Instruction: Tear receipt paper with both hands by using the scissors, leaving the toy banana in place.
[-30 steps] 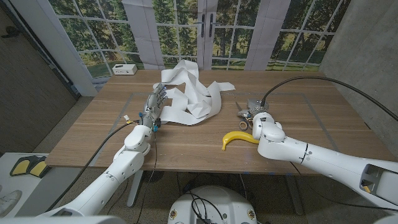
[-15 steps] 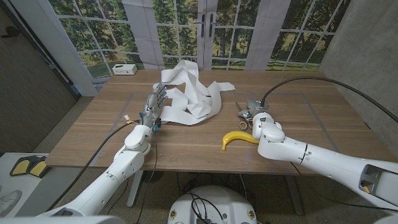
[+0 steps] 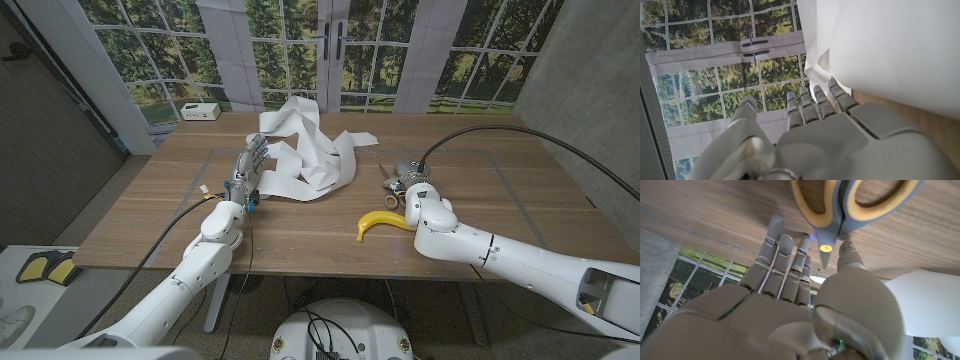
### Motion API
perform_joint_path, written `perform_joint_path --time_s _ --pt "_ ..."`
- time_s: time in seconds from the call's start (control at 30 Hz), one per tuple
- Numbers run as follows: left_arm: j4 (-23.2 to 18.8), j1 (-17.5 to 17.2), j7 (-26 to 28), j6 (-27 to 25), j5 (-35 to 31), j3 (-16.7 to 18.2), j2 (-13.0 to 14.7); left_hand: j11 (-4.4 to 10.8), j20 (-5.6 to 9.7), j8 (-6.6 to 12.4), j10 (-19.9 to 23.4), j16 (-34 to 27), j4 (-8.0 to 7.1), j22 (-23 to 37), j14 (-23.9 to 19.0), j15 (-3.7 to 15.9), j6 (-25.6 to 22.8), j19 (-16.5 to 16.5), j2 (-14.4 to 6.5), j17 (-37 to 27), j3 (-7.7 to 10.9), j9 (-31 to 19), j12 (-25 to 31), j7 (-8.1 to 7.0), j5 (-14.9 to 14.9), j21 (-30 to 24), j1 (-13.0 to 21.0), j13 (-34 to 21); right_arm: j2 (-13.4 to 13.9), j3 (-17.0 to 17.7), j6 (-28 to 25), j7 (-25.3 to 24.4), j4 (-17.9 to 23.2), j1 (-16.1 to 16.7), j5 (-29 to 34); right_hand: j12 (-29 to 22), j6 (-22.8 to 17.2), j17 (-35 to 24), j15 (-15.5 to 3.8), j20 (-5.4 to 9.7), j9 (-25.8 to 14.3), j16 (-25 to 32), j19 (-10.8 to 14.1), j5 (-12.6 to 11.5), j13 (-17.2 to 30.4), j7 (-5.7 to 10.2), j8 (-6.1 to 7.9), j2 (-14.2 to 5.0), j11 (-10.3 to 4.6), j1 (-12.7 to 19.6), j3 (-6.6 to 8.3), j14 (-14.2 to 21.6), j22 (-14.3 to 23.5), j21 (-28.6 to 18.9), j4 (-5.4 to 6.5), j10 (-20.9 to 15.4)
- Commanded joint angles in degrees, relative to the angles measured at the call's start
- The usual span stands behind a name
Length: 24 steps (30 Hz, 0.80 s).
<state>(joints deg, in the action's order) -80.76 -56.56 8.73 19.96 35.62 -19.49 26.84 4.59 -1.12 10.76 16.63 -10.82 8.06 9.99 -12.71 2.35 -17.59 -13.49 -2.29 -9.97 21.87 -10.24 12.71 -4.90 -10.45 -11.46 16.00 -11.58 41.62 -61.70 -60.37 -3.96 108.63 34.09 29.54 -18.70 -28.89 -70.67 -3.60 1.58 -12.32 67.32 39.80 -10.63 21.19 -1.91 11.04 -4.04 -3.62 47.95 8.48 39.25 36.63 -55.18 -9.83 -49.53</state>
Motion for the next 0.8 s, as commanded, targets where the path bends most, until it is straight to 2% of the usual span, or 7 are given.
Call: perform_joint_path --time_s 0.03,0.37,0.53,0.67,0.73,0.77,0.8 --pt "-0.1 -0.4 -0.1 0.2 0.1 0.2 0.2 -0.11 -0.2 0.0 0.6 0.2 0.08 0.2 -0.5 2.6 -0.2 -0.2 -0.2 -0.2 0.52 -0.2 0.0 0.13 0.0 0.2 -0.5 -0.1 -0.7 0.5 0.9 -0.4 -0.2 1.7 0.9 -1.8 0.0 -0.1 -8.59 0.2 -0.4 0.4 -0.5 -0.5 1.5 0.7 0.39 0.06 -1.03 1.7 0.8 -0.3 0.1 -0.8 -0.1 -0.7" --pt "-0.2 -0.8 -0.3 0.4 0.3 0.2 0.2 -0.12 -0.22 0.02 0.7 0.2 0.08 0.2 -0.5 2.63 -0.2 -0.2 -0.2 -0.2 0.53 -0.2 0.0 0.05 0.0 0.2 -0.6 -0.1 -1.5 1.2 1.0 -1.9 -1.0 3.3 1.7 -6.2 -1.2 -0.1 -8.71 1.8 -0.7 0.8 -1.4 -1.1 5.1 1.76 0.67 -0.71 -1.88 6.2 3.02 0.2 0.4 -2.7 -0.27 -2.7" --pt "-0.6 -1.2 -0.1 0.5 0.2 0.3 0.4 -0.16 -0.21 0.03 0.7 0.2 0.07 0.2 -0.5 2.59 -0.2 -0.1 -0.2 -0.2 0.54 -0.2 0.0 0.14 0.0 0.2 -0.6 -0.1 -1.9 1.6 1.3 -3.0 -1.7 4.0 1.9 -8.9 -2.4 -0.2 -8.79 3.14 -0.9 1.4 -2.2 -1.7 7.7 2.35 0.8 -1.25 -2.75 10.9 5.05 0.4 0.7 -4.2 -0.76 -3.0" --pt "-1.0 -1.5 0.1 0.4 0.2 0.4 0.5 0.16 -0.21 0.02 0.7 0.2 0.06 0.2 -0.5 2.6 -0.2 -0.1 -0.2 -0.2 0.54 -0.2 0.0 0.17 0.0 0.2 -0.7 -0.1 -2.2 1.9 1.4 -3.4 -2.0 4.4 1.9 -10.2 -2.9 -0.2 -8.86 3.85 -0.9 1.7 -2.7 -1.9 9.1 2.93 0.77 -1.24 -3.08 13.2 5.97 0.6 0.9 -5.1 -0.81 -2.8" --pt "-1.1 -1.6 0.2 0.3 0.1 0.4 0.6 0.13 -0.22 0.02 0.7 0.2 0.05 0.2 -0.5 2.6 -0.2 -0.1 -0.2 -0.2 0.54 -0.2 0.0 0.13 0.0 0.2 -0.7 -0.1 -2.2 2.2 1.6 -3.7 -1.9 4.8 1.8 -10.5 -3.0 -0.2 -8.9 4.02 -0.9 1.9 -3.0 -2.1 9.5 2.95 0.74 -1.37 -3.2 14.2 6.4 0.6 0.9 -5.4 -0.86 -2.7" --pt "-1.2 -1.6 0.2 0.3 0.1 0.4 0.6 0.11 -0.23 0.02 0.8 0.2 0.05 0.2 -0.5 2.58 -0.2 -0.1 -0.2 -0.2 0.54 -0.2 0.0 0.15 0.0 0.2 -0.7 -0.1 -2.3 2.3 1.6 -3.8 -1.9 4.9 1.7 -11.4 -3.3 -0.2 -8.92 3.56 -0.9 2.2 -2.4 -2.7 10.3 2.52 0.71 -1.14 -2.94 16.6 7.27 0.7 0.8 -6.6 -1.0 -2.8" --pt "-1.2 -1.7 0.2 0.3 0.1 0.4 0.6 0.11 -0.25 0.02 0.8 0.2 0.05 0.2 -0.5 2.59 -0.2 -0.1 -0.2 -0.2 0.54 -0.2 0.0 0.15 0.0 0.2 -0.7 -0.1 -2.3 2.5 1.8 -4.1 -1.9 5.1 1.7 -11.8 -3.5 -0.2 -8.95 3.39 -0.9 2.3 -2.3 -3.0 10.6 2.38 0.71 -1.16 -2.93 17.4 7.64 0.8 0.8 -7.0 -1.01 -2.8"
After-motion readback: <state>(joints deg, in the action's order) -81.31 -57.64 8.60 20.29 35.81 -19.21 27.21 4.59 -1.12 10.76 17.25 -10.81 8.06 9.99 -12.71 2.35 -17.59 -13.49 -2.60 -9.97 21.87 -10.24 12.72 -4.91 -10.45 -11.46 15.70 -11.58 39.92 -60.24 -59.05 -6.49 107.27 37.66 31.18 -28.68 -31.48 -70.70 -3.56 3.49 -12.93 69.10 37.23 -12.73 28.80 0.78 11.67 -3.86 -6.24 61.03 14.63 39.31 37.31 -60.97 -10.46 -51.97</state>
